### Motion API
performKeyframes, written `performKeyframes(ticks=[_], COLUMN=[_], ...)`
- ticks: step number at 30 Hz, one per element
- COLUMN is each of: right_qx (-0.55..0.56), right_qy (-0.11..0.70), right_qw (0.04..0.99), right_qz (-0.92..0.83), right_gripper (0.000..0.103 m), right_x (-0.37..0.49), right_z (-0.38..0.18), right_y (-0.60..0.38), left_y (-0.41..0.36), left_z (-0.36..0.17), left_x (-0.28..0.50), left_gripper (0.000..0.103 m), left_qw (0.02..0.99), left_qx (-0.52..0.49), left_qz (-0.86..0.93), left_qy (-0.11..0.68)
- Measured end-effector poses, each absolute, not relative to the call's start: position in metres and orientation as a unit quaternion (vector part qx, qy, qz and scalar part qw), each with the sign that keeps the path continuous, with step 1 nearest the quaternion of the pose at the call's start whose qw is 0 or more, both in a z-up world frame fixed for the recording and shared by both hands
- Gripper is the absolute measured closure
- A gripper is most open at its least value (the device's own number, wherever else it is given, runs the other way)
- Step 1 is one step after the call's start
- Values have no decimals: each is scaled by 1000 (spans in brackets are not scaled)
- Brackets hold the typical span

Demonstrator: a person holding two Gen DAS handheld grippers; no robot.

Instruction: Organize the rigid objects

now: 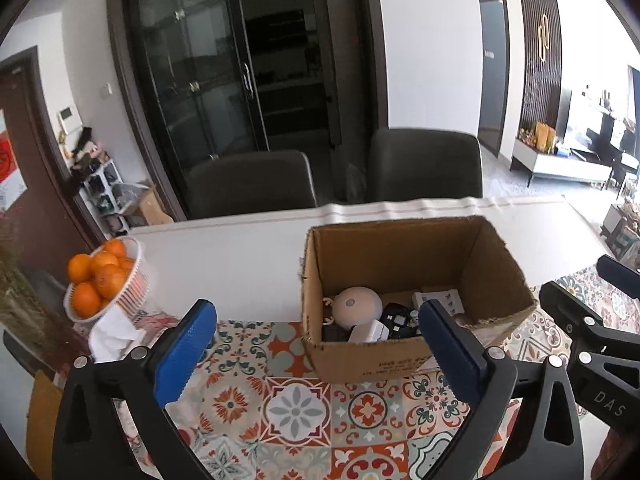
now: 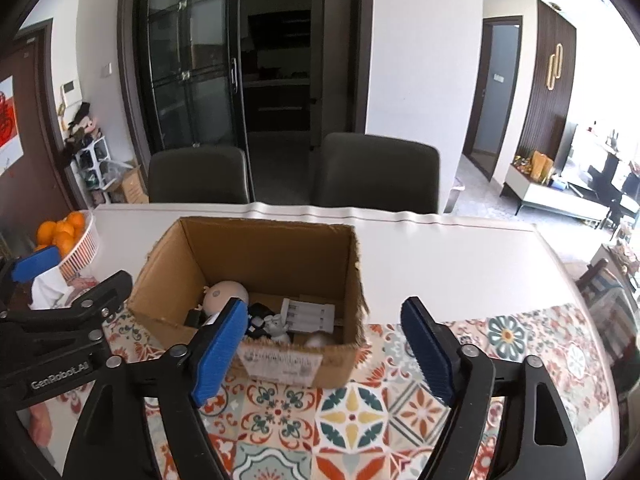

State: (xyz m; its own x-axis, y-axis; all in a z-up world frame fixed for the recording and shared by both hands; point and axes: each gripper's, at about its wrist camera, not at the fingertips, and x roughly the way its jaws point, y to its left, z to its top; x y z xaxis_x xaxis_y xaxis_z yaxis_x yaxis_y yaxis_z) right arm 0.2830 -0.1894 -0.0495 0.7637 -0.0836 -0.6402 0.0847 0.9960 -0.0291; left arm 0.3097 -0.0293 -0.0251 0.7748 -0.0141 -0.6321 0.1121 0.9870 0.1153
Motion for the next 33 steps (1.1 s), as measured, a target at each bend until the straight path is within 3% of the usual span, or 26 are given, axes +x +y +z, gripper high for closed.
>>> performKeyframes(ticks=[14, 33], right_qx=[11, 9], right_qy=[298, 269], right_qw=[953, 962], right_qz=[-54, -46], right_gripper=[11, 9], right_x=[202, 132], right_z=[-5, 23], right_y=[-186, -178], left_y=[-11, -3], left_z=[18, 42], left_x=[225, 157], left_gripper=[0, 0], left_qw=[957, 967], left_qx=[67, 72], left_qz=[-15, -20], left_qy=[281, 244])
